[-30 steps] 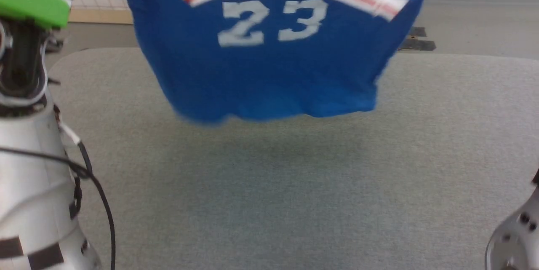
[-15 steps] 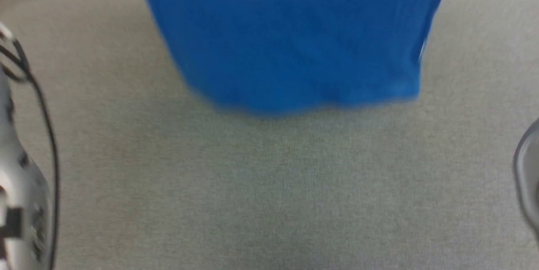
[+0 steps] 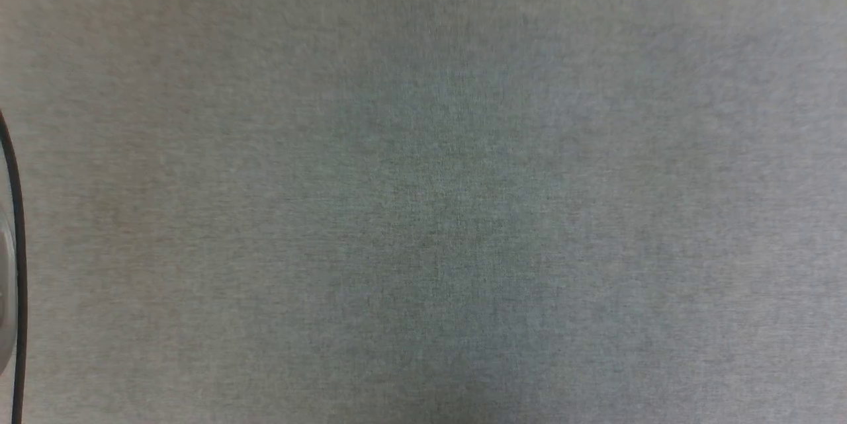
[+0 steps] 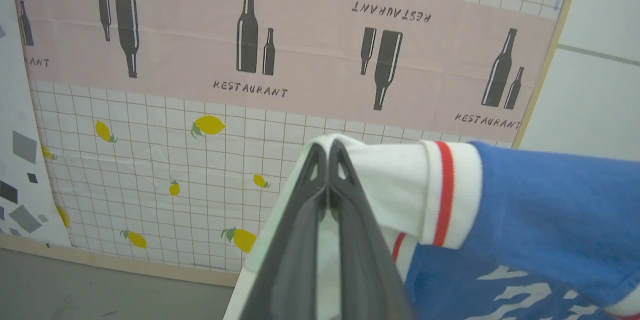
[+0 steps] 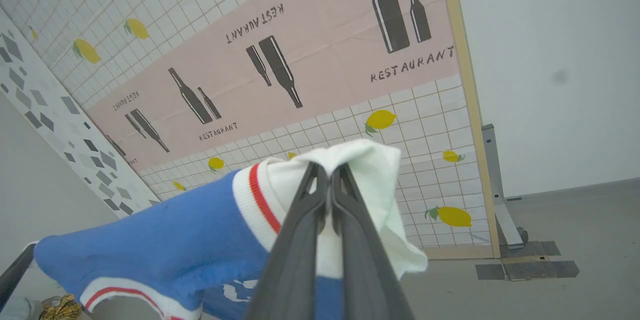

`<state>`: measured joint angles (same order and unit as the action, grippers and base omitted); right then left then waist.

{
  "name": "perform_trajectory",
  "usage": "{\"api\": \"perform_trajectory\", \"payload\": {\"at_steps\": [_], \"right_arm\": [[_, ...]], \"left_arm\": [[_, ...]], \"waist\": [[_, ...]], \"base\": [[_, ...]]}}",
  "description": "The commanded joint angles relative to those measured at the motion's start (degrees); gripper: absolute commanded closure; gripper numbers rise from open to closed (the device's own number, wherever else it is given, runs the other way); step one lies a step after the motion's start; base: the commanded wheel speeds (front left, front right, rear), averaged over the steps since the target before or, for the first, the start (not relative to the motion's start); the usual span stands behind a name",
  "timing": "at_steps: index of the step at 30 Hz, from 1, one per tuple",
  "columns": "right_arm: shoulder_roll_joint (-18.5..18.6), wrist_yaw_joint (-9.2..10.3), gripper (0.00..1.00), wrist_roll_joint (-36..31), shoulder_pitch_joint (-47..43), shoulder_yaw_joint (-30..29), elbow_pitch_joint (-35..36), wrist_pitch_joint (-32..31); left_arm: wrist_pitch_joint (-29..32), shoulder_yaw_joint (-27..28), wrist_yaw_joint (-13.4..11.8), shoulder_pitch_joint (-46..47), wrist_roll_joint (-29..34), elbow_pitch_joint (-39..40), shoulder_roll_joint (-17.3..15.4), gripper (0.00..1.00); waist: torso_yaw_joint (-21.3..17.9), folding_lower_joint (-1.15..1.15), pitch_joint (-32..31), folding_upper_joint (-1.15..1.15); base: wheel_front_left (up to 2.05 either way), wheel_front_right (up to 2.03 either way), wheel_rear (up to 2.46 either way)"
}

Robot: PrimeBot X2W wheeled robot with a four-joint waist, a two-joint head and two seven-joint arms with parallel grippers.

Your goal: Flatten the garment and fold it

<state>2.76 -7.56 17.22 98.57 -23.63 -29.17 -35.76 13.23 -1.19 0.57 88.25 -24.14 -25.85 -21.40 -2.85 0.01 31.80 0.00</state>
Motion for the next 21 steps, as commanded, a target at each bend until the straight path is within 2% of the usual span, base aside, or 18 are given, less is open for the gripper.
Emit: {"api": "perform_trajectory", "payload": {"at_steps": [1, 6, 10, 14, 21], "right_arm": [[0.12, 0.08, 1.0, -0.18, -0.45, -0.19, -0.6, 0.74], [0.12, 0.08, 1.0, 1.84, -5.5, 0.77, -1.92, 1.89], [0.12, 0.08, 1.0, 5.14, -13.46, 3.3, -0.89, 2.33], [0.12, 0.08, 1.0, 10.03, -23.97, 5.49, 2.17, 3.13], [0.12, 0.08, 1.0, 20.9, -49.6, 6.97, 11.45, 5.28]], "left_arm": [[-1.33, -0.19, 0.75, -0.2, -0.26, -0.75, 0.03, 1.0], [-4.08, -0.95, 3.33, -4.43, -1.83, -4.03, 1.26, 1.0], [-7.45, -2.42, 5.48, -11.07, -3.51, -5.34, 2.45, 1.0], [-11.6, -3.58, 6.4, -20.34, -5.41, -5.46, 3.23, 1.0], [-16.45, -4.79, 6.8, -42.49, -10.17, -2.48, 5.38, 1.0]], "waist": [[-0.41, -0.01, 4.18, 0.0], [0.34, -0.01, 4.07, 0.0], [1.23, -0.01, 1.51, 0.0], [2.01, -0.01, -2.98, 0.0], [3.26, -0.01, -14.33, 0.0]], "base": [[0.0, 0.0, 0.0], [0.0, 0.0, 0.0], [0.0, 0.0, 0.0], [0.0, 0.0, 0.0], [0.0, 0.0, 0.0]]}}
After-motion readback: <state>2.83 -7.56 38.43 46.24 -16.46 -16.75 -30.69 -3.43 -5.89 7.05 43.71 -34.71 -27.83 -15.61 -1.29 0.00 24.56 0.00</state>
